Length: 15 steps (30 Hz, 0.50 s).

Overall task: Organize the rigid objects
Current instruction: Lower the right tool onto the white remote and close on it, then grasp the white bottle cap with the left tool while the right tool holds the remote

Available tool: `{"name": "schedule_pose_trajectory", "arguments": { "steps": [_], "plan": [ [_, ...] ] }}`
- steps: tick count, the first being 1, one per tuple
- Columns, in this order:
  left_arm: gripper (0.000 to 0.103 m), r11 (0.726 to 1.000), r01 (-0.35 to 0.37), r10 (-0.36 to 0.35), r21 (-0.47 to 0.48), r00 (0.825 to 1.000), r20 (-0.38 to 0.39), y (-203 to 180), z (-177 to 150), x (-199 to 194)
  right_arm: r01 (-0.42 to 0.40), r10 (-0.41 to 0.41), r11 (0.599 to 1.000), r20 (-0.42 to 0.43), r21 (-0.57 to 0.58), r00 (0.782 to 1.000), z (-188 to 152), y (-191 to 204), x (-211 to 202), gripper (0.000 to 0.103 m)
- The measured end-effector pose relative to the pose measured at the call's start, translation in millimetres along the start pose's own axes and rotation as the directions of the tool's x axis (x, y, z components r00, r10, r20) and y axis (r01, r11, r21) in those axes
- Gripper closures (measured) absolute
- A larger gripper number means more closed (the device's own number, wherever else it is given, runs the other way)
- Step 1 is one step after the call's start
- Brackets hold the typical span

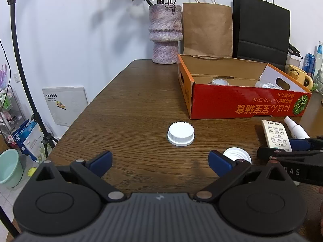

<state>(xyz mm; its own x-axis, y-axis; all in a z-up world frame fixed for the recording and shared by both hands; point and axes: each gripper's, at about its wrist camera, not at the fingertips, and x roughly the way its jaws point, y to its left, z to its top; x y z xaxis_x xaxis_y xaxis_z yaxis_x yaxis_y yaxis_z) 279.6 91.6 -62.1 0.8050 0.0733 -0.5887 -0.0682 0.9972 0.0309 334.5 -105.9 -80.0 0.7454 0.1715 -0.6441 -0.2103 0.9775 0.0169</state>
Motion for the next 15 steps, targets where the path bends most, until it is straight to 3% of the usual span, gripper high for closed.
{"name": "schedule_pose_trajectory", "arguments": {
  "steps": [6, 15],
  "plan": [
    [0.0, 1.0, -0.002, 0.002, 0.002, 1.0, -0.002, -2.3, 0.3, 0.8, -0.014, 0.014, 1.0, 0.009, 0.006, 1.0, 0.0, -4.9, -0.5, 0.053],
    [0.0, 1.0, 0.005, -0.005, 0.015, 1.0, -0.009, -14.0, -0.6, 3.2, -0.04, 0.04, 0.999, 0.042, -0.004, 0.998, -5.7, -12.4, -5.4, 0.056]
  ]
}}
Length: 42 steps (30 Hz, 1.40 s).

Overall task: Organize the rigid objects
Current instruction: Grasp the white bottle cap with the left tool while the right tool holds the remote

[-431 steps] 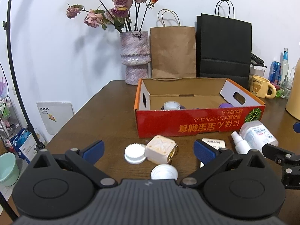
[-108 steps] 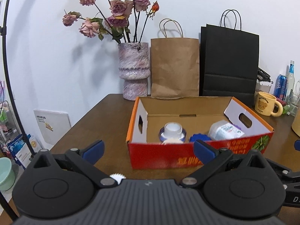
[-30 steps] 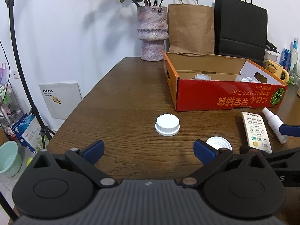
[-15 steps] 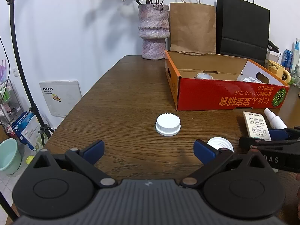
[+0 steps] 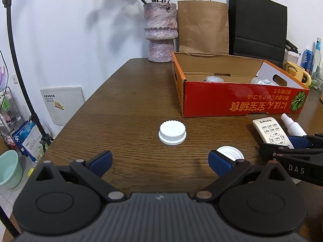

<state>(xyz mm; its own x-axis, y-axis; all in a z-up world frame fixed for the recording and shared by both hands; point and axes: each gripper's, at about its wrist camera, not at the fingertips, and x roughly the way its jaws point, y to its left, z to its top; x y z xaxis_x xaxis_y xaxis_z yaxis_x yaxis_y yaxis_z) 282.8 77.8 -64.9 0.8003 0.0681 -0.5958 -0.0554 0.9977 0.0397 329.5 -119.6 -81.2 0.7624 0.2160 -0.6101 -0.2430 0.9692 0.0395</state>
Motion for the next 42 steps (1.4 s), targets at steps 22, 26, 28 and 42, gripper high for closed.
{"name": "schedule_pose_trajectory", "arguments": {
  "steps": [22, 26, 28, 42],
  "plan": [
    [0.0, 0.997, 0.057, -0.055, 0.056, 0.998, -0.029, -54.8, 1.2, 14.2, -0.021, 0.018, 1.0, 0.14, 0.018, 0.99, -1.8, -38.5, -28.4, 0.056],
    [0.0, 0.996, 0.05, -0.046, 0.068, 0.998, -0.049, -63.6, 0.3, 21.0, -0.026, 0.023, 0.999, 0.155, 0.021, 0.988, -2.2, -47.3, -31.3, 0.056],
    [0.0, 0.997, 0.041, -0.036, 0.073, 0.997, -0.062, -65.9, 0.0, 24.7, -0.026, 0.023, 1.0, 0.163, 0.015, 0.986, -2.6, -50.7, -33.0, 0.056],
    [0.051, 0.995, 0.053, -0.049, 0.087, 0.998, -0.049, -78.3, -1.7, 24.9, -0.03, 0.027, 0.999, 0.18, 0.011, 0.983, -5.4, -59.7, -37.6, 0.056]
  ]
}}
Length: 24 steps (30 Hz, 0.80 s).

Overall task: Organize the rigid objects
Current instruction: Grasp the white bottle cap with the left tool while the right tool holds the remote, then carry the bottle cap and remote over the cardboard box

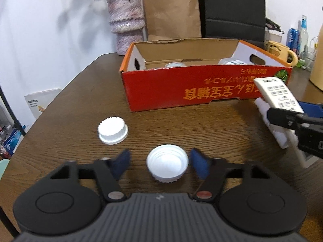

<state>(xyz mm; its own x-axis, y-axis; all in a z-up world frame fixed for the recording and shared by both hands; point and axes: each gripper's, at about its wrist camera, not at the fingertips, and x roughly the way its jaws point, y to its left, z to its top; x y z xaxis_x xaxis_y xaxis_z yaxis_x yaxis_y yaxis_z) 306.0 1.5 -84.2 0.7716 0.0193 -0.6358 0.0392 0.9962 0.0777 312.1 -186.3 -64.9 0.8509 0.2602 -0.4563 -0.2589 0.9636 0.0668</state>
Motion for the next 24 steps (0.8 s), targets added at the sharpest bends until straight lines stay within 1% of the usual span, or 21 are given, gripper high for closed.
{"name": "schedule_pose_trajectory", "arguments": {
  "steps": [1, 5, 8, 18, 24],
  "plan": [
    [0.062, 1.0, 0.007, -0.007, 0.001, 1.0, 0.004, -1.2, -0.2, -1.2, 0.001, -0.001, 1.0, 0.001, -0.001, 1.0, 0.0, 0.3, -0.2, 0.056],
    [0.062, 1.0, 0.016, -0.016, 0.006, 1.0, 0.023, -4.8, -0.1, -5.2, 0.002, -0.002, 1.0, 0.003, -0.005, 1.0, -0.5, 2.1, -0.7, 0.056],
    [0.062, 1.0, 0.007, -0.008, 0.005, 0.999, 0.053, -5.8, 0.3, -10.7, 0.003, -0.003, 1.0, 0.006, -0.008, 1.0, -0.9, 3.0, -1.5, 0.056],
    [0.062, 1.0, 0.005, -0.005, 0.004, 0.994, 0.106, -10.3, 3.8, -22.7, 0.002, -0.002, 1.0, 0.023, -0.002, 1.0, 0.2, 1.9, -5.0, 0.056],
    [0.062, 1.0, 0.004, -0.004, 0.001, 0.99, 0.14, -15.2, 11.4, -29.6, -0.002, 0.002, 1.0, 0.038, 0.002, 0.999, 4.3, 1.5, -9.0, 0.056]
  ]
}}
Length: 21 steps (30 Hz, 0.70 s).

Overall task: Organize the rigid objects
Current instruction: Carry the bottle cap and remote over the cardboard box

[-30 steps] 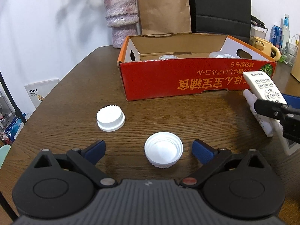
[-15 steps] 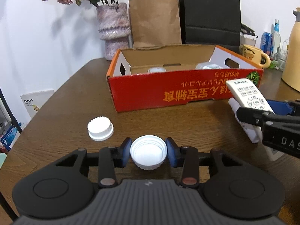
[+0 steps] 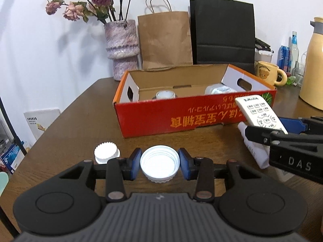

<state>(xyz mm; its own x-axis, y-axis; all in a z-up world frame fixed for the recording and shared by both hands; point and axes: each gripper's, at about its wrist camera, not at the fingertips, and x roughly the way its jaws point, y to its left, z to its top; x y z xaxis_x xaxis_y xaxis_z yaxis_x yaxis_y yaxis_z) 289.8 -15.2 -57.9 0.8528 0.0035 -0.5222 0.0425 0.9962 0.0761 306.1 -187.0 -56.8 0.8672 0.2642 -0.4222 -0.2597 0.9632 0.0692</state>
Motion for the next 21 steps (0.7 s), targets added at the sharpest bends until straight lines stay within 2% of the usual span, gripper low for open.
{"name": "schedule_pose_trajectory", "arguments": {
  "steps": [21],
  "plan": [
    [0.062, 0.999, 0.01, -0.006, -0.036, 0.995, 0.1, -7.8, 58.1, -2.6, 0.021, -0.02, 1.0, 0.077, -0.013, 0.997, 35.0, -8.7, -3.3, 0.056]
  ]
}}
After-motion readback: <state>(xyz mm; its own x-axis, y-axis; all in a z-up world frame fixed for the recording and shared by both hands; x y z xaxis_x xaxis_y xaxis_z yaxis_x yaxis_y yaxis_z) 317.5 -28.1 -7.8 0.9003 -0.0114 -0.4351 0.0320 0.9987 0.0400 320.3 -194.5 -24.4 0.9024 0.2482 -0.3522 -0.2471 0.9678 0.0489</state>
